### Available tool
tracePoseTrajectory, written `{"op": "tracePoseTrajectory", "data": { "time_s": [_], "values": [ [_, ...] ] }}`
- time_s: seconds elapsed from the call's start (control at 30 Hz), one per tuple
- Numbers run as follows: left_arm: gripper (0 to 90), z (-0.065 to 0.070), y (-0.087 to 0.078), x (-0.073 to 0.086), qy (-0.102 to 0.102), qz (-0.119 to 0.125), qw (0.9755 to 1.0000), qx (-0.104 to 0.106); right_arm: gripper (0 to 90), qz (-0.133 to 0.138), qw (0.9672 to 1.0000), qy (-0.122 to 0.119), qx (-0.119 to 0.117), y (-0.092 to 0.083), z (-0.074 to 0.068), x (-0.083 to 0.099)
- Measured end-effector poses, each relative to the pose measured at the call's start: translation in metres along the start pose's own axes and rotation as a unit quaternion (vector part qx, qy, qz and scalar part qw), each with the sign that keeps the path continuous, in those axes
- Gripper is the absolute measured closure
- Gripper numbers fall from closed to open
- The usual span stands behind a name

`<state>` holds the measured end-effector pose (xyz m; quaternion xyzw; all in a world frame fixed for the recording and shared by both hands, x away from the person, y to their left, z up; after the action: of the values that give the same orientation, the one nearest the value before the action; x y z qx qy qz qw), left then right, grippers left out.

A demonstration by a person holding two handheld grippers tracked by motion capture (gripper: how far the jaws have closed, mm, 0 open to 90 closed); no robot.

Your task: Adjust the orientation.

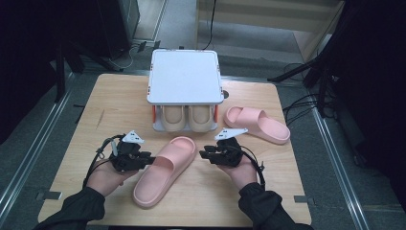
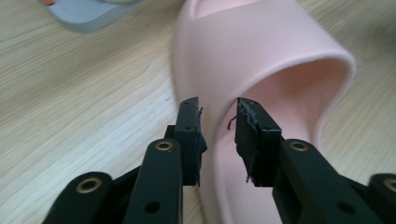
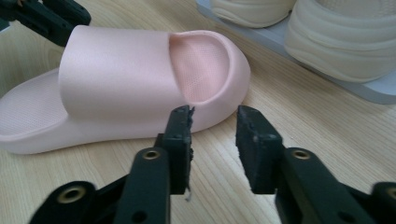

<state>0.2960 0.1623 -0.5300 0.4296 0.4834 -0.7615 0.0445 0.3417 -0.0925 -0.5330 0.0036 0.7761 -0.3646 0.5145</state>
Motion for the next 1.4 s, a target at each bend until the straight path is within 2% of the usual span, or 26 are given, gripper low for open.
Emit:
{"op": "tracePoseTrajectory", "data": {
  "time_s": [0.03,0.13,0.2,0.23,0.37,0.47,0.57,0.67,0.73,0.93,1.13,1.3,1.4],
  "values": [
    [71.7,-0.003,-0.001,0.002,-0.004,-0.005,1.0,0.0,69.8,0.001,1.0,0.0,0.0,0.001,-0.001,0.0],
    [74.1,-0.01,-0.004,0.003,-0.015,0.002,0.9999,0.0,74.5,-0.009,0.9999,0.001,-0.01,0.007,-0.007,0.003],
    [75.7,-0.014,-0.002,0.005,-0.017,0.0,0.9998,-0.004,75.5,-0.013,0.9998,-0.005,-0.014,0.011,-0.012,0.004],
    [76.5,-0.015,0.001,0.007,-0.015,-0.009,0.9998,-0.009,75.8,-0.014,0.9997,-0.008,-0.017,0.013,-0.014,0.005],
    [78.2,-0.013,0.011,0.012,-0.008,-0.032,0.9994,-0.008,75.8,-0.022,0.9993,-0.013,-0.027,0.021,-0.022,0.007],
    [79.2,-0.009,0.014,0.011,-0.001,-0.032,0.9994,-0.01,75.5,-0.031,0.9988,-0.018,-0.035,0.028,-0.027,0.01],
    [79.2,-0.009,0.014,0.012,-0.011,-0.034,0.9994,-0.002,75.0,-0.034,0.9985,-0.023,-0.036,0.034,-0.029,0.01],
    [78.6,-0.008,0.014,0.016,-0.011,-0.039,0.9991,0.01,74.1,-0.031,0.9989,-0.022,-0.029,0.037,-0.027,0.007],
    [78.8,-0.006,0.014,0.017,-0.005,-0.042,0.999,0.011,73.6,-0.028,0.9991,-0.018,-0.027,0.039,-0.025,0.006],
    [78.1,0.0,0.014,0.017,-0.008,-0.041,0.9988,0.026,73.2,-0.03,0.9992,-0.019,-0.018,0.041,-0.021,0.004],
    [76.4,0.007,0.014,0.019,0.002,-0.044,0.9985,0.034,71.0,-0.025,0.9995,-0.016,-0.012,0.044,-0.016,0.001],
    [69.5,0.002,0.011,0.014,-0.007,-0.019,0.9992,0.033,68.9,-0.023,0.9996,-0.012,-0.01,0.044,-0.011,0.0],
    [66.2,-0.001,0.009,0.013,-0.01,-0.013,0.9993,0.033,68.9,-0.02,0.9996,-0.014,-0.013,0.041,-0.012,-0.001]
  ]
}}
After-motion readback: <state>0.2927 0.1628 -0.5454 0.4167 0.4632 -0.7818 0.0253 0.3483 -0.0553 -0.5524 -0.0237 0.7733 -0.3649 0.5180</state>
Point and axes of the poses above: each handheld gripper's, and its own axes: y roughly forward along the jaws, x roughly out of its underside, z roughly to its right, the point moved 6 cm from there along y, roughly forward along the jaws, and after that the axes turned 7 degrees about z, right-handed, at the moved point
